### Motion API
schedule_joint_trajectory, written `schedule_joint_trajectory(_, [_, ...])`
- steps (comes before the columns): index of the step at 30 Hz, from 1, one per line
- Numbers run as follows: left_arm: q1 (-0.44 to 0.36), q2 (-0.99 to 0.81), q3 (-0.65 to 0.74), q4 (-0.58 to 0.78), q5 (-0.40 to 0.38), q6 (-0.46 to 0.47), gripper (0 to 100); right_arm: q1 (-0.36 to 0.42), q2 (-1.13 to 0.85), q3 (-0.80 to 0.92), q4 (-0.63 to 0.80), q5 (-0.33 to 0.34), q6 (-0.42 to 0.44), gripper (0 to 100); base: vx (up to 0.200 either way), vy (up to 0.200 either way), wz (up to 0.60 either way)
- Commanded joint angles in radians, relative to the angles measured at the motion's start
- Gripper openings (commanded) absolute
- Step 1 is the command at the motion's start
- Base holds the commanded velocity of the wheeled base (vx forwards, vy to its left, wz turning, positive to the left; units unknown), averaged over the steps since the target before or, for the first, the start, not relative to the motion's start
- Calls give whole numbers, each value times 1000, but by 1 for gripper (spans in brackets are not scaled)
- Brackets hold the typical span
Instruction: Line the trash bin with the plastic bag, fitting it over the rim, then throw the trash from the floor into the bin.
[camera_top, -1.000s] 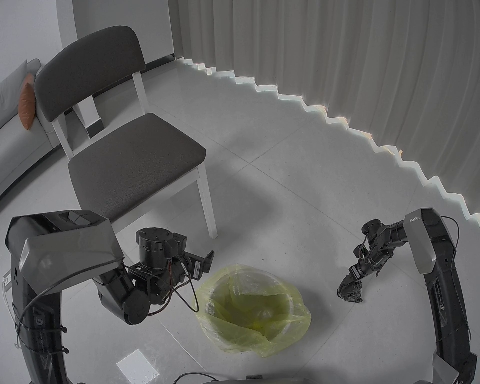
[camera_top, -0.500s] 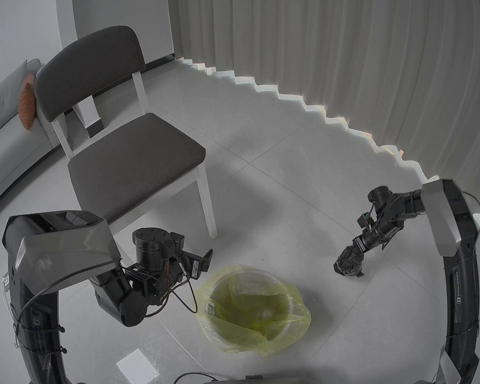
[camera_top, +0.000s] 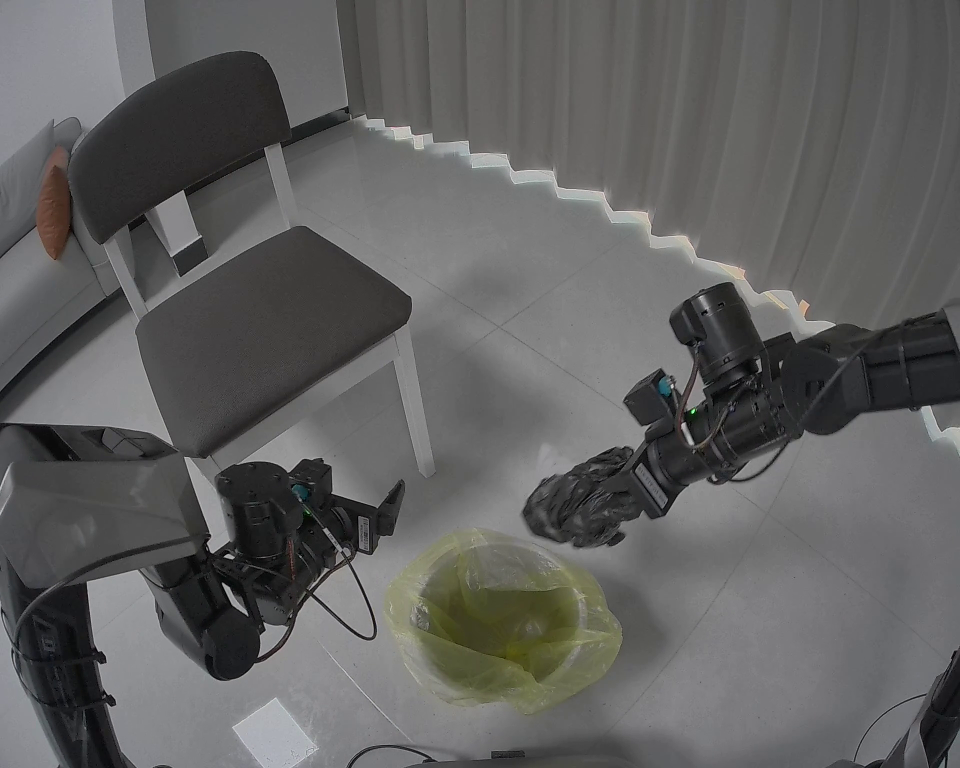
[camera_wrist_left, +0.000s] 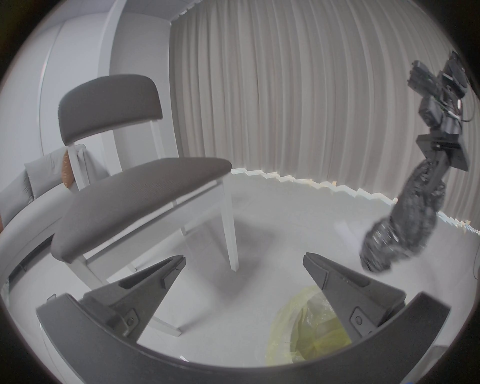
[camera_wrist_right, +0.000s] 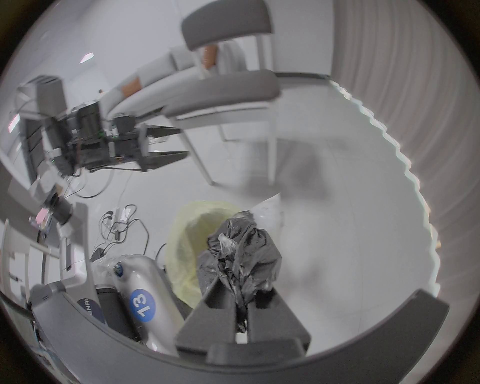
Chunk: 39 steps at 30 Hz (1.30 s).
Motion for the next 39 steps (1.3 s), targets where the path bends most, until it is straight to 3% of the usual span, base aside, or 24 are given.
schedule_joint_trajectory(1, [5,-19,117,-108,-1,-8,100,171,-92,145,-91,-25,6,0,0,0,0])
schedule_joint_trajectory(8, [12,-57,140,-108,-3,-69,100,251,43,154,-154,-65,65,0,0,0,0])
schedule_joint_trajectory(22, [-1,-100,186,-108,-3,-122,100,288,206,103,-164,-65,69,0,0,0,0])
schedule_joint_trajectory(33, [-2,-92,192,-108,-3,-125,100,282,279,94,-162,-66,68,0,0,0,0])
schedule_joint_trajectory(39, [-7,-97,194,-108,1,-123,100,225,341,7,-160,-85,68,0,0,0,0])
